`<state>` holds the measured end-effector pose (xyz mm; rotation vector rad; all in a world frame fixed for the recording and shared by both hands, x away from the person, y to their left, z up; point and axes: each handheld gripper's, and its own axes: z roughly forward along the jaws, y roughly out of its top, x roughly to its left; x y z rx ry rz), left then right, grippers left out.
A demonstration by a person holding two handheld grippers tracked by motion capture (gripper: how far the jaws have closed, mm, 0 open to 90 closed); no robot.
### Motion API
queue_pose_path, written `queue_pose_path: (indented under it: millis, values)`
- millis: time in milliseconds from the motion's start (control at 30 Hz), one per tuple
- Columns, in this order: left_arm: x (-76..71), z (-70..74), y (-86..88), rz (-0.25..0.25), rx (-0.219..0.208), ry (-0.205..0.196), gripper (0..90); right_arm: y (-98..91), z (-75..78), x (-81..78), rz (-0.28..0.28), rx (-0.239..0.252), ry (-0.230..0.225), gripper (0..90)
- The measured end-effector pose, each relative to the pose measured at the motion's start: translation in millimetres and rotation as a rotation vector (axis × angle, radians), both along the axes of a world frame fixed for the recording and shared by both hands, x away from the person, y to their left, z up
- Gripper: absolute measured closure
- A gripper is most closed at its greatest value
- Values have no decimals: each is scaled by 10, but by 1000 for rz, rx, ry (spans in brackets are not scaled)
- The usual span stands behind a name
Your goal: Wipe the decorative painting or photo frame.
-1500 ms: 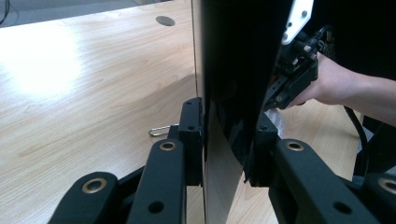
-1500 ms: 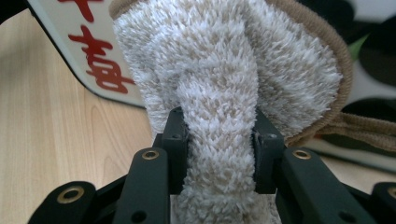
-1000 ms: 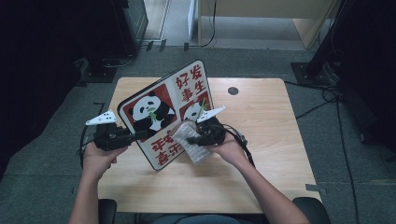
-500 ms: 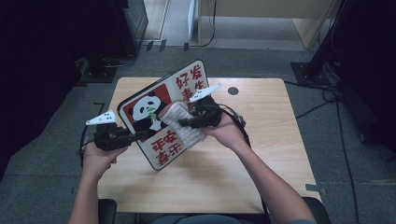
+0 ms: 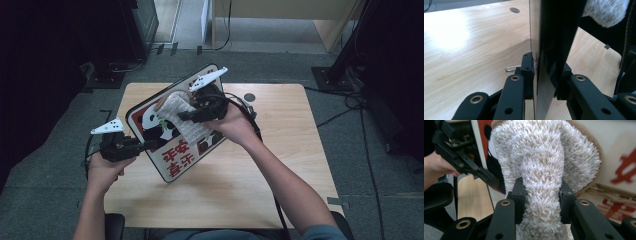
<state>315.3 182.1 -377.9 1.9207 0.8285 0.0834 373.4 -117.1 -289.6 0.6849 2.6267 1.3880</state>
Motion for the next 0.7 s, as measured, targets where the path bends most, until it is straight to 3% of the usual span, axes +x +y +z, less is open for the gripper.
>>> queue_pose_path:
  millis: [267, 700]
  values:
    - [-10, 8, 14, 2, -9, 1, 780, 139, 212, 21, 1, 4, -41, 670]
    - [-9, 8, 15, -2, -1, -2, 785, 204, 52, 23, 17, -7, -31, 667]
